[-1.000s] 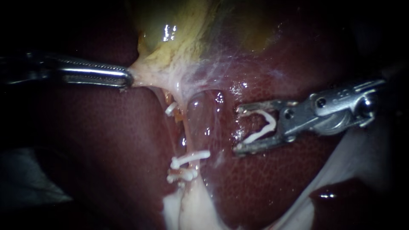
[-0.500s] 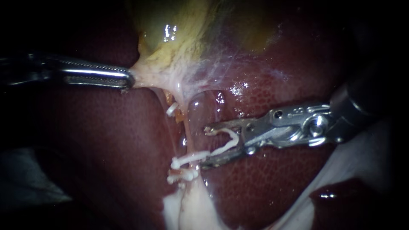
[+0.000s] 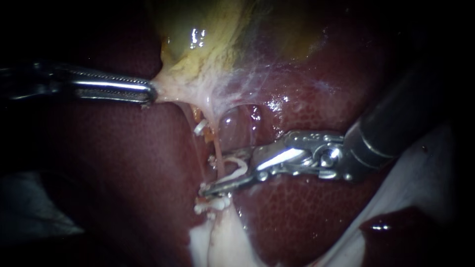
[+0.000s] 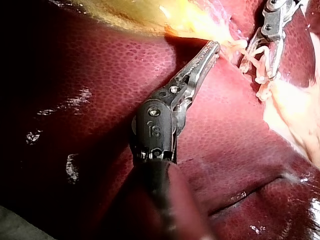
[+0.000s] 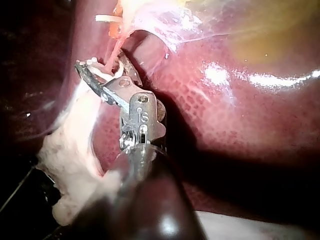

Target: Clipping second clip right tube

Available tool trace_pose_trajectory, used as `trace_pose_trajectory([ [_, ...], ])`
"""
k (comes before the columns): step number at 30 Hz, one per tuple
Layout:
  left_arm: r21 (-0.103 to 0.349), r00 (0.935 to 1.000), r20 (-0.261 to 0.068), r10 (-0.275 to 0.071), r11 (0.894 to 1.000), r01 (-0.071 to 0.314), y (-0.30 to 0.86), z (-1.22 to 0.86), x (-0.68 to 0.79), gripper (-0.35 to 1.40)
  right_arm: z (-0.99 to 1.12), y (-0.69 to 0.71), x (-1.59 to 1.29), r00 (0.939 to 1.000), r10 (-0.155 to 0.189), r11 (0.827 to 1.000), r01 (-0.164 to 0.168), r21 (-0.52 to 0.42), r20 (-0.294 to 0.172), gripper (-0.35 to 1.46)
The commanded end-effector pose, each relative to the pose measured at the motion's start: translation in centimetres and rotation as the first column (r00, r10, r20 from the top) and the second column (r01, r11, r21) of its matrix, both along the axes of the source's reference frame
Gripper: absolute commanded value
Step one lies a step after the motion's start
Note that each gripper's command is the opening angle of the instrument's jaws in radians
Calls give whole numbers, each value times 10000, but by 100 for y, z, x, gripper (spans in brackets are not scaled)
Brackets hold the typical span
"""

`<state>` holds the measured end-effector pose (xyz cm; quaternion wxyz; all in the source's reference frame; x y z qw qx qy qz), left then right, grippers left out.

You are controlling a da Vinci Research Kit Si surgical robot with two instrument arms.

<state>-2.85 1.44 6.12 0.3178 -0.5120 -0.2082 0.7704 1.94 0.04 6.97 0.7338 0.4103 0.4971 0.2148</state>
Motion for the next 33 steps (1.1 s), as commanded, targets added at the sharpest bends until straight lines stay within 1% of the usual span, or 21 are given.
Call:
trace_pose_trajectory([
  [1,-1,10000,-1,-3,10000,3,0,0,0,-35,-1,0,0,9998,41,9999,-38,165,-169,50],
  [3,-1,10000,-1,-3,10000,3,0,0,-1,-35,-5,0,2,9980,147,9986,-116,515,-608,50],
  [6,-2,10000,-1,-4,10000,4,0,0,-1,-35,-15,0,3,9931,259,9956,-153,928,-1145,50],
  [9,-2,10000,-2,-4,10000,4,0,0,-1,-35,-27,2,4,9888,232,9931,-58,1172,-1472,49],
  [11,-3,10000,-2,-5,10000,5,0,0,-1,-35,-35,2,5,9865,134,9909,88,1343,-1633,47],
  [13,-4,10000,-4,-6,10000,6,0,0,-1,-35,-39,1,5,9853,18,9907,215,1347,-1706,45],
  [19,-6,10000,-6,-9,10000,9,0,1,-1,-35,-39,0,3,9851,-3,9908,236,1330,-1722,40],
  [23,-6,10000,-7,-10,10000,10,0,1,-1,-35,-39,0,0,9849,-16,9908,250,1330,-1729,33],
  [27,-6,10000,-8,-12,10000,12,-1,0,-2,-35,-40,-1,-3,9848,-28,9907,263,1331,-1737,24],
  [33,-6,10000,-11,-16,10000,16,-1,-1,-2,-35,-40,-2,-6,9846,-44,9907,281,1332,-1747,1],
])
